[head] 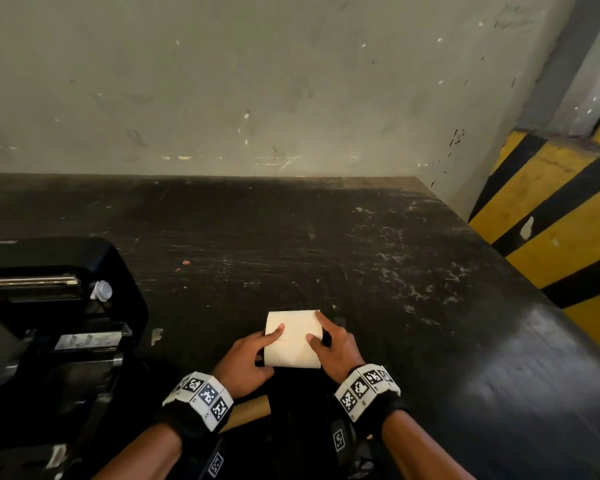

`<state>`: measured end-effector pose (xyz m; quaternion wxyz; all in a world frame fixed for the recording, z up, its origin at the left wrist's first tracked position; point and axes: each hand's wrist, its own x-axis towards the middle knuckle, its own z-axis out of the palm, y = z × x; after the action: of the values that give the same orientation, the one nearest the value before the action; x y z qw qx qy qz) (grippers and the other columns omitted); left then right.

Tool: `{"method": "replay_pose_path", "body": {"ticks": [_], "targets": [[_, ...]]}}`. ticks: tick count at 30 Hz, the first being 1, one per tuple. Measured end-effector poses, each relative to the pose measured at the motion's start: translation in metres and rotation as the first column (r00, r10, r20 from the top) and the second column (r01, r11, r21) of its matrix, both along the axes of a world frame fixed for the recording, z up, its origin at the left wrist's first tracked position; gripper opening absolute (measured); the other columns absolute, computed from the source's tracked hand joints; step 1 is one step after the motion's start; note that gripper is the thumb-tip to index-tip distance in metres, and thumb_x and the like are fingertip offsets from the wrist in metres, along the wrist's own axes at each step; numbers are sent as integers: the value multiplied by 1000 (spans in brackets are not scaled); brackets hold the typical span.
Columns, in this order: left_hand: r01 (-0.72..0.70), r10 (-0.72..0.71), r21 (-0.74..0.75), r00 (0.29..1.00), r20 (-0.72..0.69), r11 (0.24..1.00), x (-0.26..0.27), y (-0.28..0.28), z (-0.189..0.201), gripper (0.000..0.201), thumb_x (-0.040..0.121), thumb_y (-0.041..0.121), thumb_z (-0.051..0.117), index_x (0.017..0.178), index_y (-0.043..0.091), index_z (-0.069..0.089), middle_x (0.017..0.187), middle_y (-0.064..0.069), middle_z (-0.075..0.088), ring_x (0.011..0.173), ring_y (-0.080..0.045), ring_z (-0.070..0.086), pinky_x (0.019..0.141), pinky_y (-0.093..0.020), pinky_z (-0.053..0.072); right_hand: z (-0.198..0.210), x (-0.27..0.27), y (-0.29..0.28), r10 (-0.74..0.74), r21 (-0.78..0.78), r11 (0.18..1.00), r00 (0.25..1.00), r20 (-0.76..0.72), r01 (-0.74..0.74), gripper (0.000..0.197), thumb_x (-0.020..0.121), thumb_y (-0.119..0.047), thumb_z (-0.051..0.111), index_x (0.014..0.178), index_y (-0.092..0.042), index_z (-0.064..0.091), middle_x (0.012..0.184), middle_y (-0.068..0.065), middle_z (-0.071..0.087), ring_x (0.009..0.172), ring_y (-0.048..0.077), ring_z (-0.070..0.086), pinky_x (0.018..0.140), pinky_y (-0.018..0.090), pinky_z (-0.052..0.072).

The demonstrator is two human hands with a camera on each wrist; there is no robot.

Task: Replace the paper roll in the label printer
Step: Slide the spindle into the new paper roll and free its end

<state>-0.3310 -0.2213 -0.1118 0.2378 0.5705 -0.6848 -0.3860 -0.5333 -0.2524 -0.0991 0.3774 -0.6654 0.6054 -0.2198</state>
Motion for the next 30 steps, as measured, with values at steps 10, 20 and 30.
{"method": "replay_pose_path", "body": {"ticks": [10,20,30], "targets": [[-15,37,-80,959,281,997,28,23,-2,65,77,19,59,134,43,36,116,1,59,109,-17,54,98,-39,46,0,24,18,65,-86,994,998,12,-64,44,91,-30,54,132,-26,40,125,12,58,109,23,57,94,35,48],[-66,82,-175,993,86,982,31,20,-10,52,81,7,62,125,32,53,122,3,63,107,-3,59,94,-25,51,3,23,30,195,-43,979,978,-79,-198,71,85,-43,59,143,-41,17,137,10,43,122,27,46,100,42,43],[79,-48,-94,956,288,992,35,15,3,60,82,13,59,133,38,40,117,0,60,105,-13,57,92,-34,51,5,27,22,117,-8,993,991,-63,-118,69,79,-38,70,137,-38,32,135,10,47,120,24,49,98,36,43]]}}
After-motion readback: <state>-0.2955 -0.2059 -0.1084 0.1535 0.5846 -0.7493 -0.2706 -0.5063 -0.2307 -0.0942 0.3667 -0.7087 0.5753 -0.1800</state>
